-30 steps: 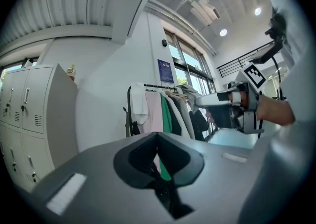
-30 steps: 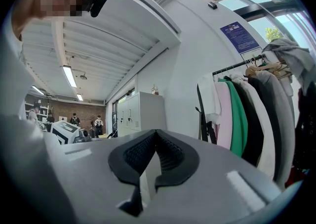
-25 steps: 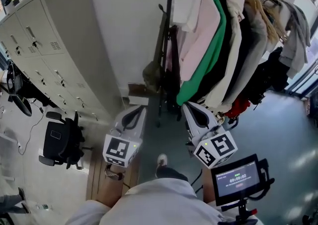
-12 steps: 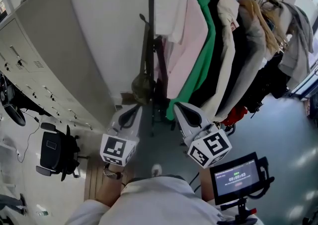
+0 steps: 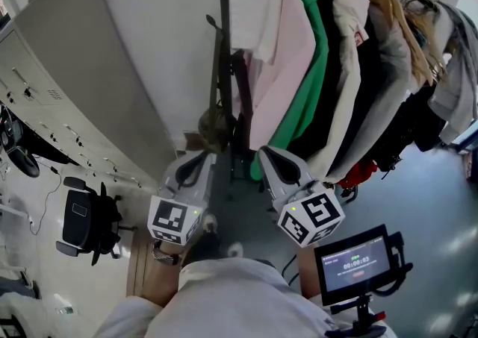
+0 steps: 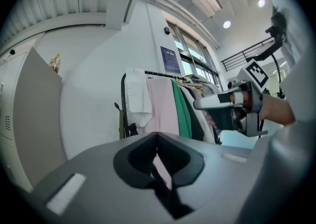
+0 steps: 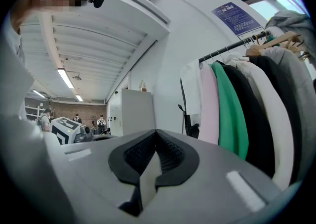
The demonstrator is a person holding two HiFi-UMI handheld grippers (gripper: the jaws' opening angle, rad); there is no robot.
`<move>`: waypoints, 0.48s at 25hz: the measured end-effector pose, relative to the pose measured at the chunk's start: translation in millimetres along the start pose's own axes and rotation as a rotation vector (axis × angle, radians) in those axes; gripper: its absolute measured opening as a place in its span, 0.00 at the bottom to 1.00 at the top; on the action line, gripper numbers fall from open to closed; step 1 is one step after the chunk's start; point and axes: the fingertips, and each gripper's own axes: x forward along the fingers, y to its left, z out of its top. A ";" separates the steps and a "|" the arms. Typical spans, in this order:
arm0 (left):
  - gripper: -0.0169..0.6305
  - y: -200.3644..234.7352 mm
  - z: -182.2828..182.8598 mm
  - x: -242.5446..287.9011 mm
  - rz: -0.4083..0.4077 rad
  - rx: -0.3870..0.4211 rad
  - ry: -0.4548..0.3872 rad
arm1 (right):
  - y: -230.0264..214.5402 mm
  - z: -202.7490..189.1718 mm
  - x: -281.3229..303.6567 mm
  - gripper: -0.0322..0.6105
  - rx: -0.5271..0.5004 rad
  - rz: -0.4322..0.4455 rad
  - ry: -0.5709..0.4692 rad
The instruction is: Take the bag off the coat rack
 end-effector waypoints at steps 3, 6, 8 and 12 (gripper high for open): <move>0.03 9.8 -1.6 2.9 0.014 0.001 0.000 | -4.2 0.7 8.4 0.05 0.001 -0.005 -0.011; 0.03 19.8 -7.1 10.8 0.022 -0.004 0.003 | -6.5 -0.1 17.1 0.05 0.002 0.002 -0.019; 0.03 25.8 -8.7 19.1 0.019 -0.004 0.003 | -8.3 0.7 24.4 0.05 0.003 0.000 -0.028; 0.03 49.4 -3.8 38.7 0.020 -0.002 -0.031 | -3.9 0.6 53.6 0.05 -0.020 0.019 -0.030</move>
